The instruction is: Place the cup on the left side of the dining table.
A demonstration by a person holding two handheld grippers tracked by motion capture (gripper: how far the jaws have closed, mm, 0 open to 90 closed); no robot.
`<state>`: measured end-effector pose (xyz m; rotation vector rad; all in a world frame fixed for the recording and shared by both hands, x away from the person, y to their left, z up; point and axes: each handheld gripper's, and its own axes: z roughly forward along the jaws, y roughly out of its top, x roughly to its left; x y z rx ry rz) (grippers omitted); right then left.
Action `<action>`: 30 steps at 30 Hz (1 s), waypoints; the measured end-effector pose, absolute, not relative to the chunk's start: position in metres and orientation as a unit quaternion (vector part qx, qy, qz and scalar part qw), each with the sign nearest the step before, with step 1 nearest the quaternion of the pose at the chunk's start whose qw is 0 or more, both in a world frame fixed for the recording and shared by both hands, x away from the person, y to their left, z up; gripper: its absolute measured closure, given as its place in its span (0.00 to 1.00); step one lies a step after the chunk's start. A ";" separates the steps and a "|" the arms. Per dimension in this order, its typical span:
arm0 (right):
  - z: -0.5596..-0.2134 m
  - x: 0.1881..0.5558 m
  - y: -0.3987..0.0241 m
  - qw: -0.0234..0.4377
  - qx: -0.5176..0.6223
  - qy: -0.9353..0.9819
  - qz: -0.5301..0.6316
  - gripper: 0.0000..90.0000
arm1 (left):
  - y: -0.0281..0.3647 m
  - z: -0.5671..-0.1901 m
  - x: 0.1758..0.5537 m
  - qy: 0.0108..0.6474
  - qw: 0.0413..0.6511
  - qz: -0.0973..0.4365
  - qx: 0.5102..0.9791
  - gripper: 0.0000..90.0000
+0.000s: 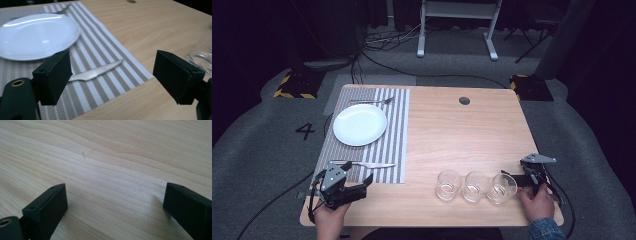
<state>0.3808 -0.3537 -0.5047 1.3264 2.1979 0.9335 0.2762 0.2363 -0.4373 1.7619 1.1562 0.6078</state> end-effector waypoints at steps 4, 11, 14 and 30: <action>-0.505 0.381 -0.354 0.204 0.475 0.788 0.335 0.06 | 0.234 -0.429 0.275 0.486 0.458 0.255 0.699 0.18; -0.505 0.381 -0.354 0.204 0.476 0.788 0.335 0.07 | 0.231 -0.420 0.273 0.475 0.465 0.264 0.699 0.18; -0.505 0.381 -0.354 0.204 0.476 0.788 0.335 0.07 | 0.231 -0.418 0.273 0.473 0.468 0.262 0.699 0.18; -0.505 0.381 -0.354 0.204 0.476 0.788 0.335 0.07 | 0.180 -0.409 0.296 0.409 0.462 0.242 0.749 0.18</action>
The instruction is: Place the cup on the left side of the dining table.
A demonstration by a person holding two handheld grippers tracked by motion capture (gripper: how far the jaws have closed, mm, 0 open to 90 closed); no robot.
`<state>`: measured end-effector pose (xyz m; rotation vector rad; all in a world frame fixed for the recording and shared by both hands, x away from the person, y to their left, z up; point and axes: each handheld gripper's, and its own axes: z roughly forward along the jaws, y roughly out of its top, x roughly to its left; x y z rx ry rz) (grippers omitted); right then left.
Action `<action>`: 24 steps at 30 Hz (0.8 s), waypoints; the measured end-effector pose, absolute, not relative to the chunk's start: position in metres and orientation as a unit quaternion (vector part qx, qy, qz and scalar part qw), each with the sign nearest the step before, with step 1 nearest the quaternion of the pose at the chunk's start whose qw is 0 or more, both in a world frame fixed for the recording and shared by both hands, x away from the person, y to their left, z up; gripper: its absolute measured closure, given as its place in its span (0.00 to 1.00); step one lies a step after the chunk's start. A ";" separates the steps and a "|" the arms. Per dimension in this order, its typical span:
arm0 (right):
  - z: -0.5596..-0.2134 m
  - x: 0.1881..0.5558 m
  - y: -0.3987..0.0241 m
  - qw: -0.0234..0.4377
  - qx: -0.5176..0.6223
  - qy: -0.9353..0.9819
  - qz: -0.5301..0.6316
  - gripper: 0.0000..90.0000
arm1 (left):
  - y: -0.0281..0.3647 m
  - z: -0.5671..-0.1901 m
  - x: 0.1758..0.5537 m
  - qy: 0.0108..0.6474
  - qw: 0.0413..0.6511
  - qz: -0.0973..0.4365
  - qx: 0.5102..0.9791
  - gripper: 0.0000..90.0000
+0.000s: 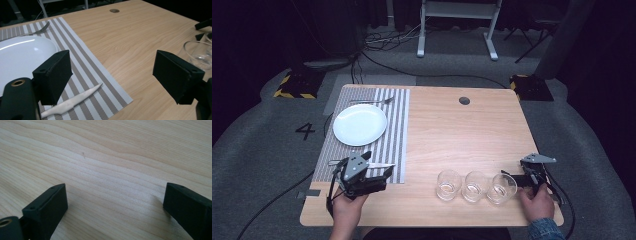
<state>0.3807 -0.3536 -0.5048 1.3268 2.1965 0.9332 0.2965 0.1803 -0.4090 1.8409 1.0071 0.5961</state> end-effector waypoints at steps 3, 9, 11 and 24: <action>-0.505 0.381 -0.354 0.204 0.476 0.787 0.335 0.07 | 0.160 -0.408 0.306 0.387 0.462 0.229 0.765 0.18; -0.505 0.381 -0.354 0.204 0.476 0.787 0.334 0.07 | 0.131 -0.406 0.320 0.362 0.475 0.190 0.779 0.17; -0.505 0.381 -0.354 0.204 0.476 0.787 0.334 0.07 | 0.122 -0.405 0.324 0.353 0.479 0.181 0.783 0.17; -0.505 0.380 -0.354 0.205 0.477 0.787 0.334 0.07 | 0.080 -0.406 0.340 0.327 0.490 0.125 0.798 0.11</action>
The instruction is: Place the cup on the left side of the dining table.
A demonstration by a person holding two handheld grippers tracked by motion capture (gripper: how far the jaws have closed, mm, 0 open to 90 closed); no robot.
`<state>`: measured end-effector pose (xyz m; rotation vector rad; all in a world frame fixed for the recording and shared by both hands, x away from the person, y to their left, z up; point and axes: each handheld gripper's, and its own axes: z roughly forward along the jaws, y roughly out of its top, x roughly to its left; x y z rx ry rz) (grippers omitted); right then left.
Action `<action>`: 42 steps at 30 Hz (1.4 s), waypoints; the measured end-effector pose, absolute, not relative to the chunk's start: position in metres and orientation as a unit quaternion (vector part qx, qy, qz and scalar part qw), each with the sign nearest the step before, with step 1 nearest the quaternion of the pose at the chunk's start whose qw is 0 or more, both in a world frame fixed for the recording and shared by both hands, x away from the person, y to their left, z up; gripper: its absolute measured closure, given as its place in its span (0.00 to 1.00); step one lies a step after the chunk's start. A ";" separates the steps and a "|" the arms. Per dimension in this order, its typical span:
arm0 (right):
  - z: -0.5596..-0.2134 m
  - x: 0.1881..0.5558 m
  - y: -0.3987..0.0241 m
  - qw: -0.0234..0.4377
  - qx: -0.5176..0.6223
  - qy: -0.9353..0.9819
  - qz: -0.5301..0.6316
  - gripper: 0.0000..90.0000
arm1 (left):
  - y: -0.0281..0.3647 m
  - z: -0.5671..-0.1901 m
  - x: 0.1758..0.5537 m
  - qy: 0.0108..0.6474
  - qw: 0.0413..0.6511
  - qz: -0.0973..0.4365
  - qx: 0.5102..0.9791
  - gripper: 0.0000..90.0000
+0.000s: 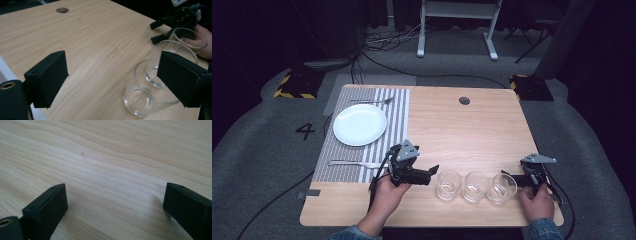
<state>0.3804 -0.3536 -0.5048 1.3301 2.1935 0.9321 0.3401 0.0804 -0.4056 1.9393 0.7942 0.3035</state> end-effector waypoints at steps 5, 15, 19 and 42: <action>-0.505 0.380 -0.353 0.205 0.478 0.786 0.334 0.07 | 0.064 -0.406 0.339 0.309 0.494 0.122 0.803 0.07; -0.505 0.380 -0.353 0.204 0.478 0.786 0.334 0.07 | 0.051 -0.414 0.337 0.316 0.540 0.106 0.773 0.00; -0.505 0.380 -0.353 0.204 0.479 0.786 0.334 0.07 | 0.041 -0.422 0.334 0.310 0.523 0.103 0.787 0.00; -0.505 0.380 -0.353 0.205 0.479 0.786 0.334 0.07 | 0.005 -0.474 0.333 0.299 0.441 0.049 0.845 0.00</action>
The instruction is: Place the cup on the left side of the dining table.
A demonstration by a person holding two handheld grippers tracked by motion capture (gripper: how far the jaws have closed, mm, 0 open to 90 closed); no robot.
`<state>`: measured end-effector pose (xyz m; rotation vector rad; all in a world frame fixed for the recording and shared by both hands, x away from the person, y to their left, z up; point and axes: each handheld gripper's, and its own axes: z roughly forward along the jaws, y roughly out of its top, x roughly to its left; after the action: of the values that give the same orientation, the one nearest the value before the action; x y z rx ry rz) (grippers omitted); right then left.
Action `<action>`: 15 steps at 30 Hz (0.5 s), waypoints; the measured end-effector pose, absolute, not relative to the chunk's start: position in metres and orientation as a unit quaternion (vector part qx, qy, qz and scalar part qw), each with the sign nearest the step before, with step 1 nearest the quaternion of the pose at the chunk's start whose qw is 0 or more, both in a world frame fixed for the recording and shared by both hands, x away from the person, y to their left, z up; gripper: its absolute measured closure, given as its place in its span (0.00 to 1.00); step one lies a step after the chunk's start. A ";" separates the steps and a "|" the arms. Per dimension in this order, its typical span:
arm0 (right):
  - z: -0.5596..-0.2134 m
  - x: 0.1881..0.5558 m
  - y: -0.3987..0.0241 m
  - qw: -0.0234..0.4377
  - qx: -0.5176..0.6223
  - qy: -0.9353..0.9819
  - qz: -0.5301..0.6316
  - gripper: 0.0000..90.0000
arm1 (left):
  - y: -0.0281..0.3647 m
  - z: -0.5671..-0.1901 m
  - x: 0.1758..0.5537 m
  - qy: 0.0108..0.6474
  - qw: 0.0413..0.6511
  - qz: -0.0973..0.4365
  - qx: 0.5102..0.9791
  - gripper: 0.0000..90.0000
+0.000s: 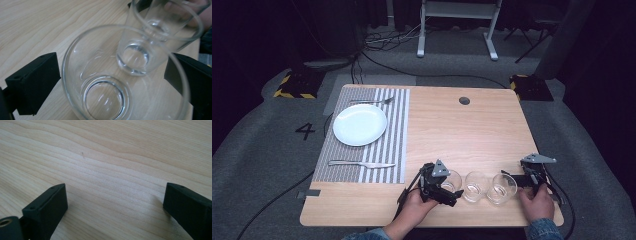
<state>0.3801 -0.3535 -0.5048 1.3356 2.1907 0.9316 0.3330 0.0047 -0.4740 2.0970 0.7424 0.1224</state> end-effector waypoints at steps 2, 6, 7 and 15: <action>-0.505 0.380 -0.353 0.204 0.479 0.786 0.334 0.07 | 0.004 -0.479 0.334 0.301 0.434 0.043 0.848 0.02; -0.505 0.380 -0.353 0.204 0.479 0.786 0.334 0.07 | 0.004 -0.485 0.333 0.291 0.430 0.041 0.854 0.07; -0.505 0.380 -0.353 0.205 0.479 0.786 0.334 0.07 | 0.004 -0.485 0.332 0.290 0.429 0.041 0.855 0.10; -0.505 0.380 -0.354 0.204 0.479 0.786 0.334 0.07 | -0.001 -0.487 0.327 0.274 0.419 0.075 0.862 0.22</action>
<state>0.3802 -0.3535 -0.5048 1.3351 2.1912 0.9316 0.3266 -0.0006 -0.4869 2.1620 0.6868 0.1891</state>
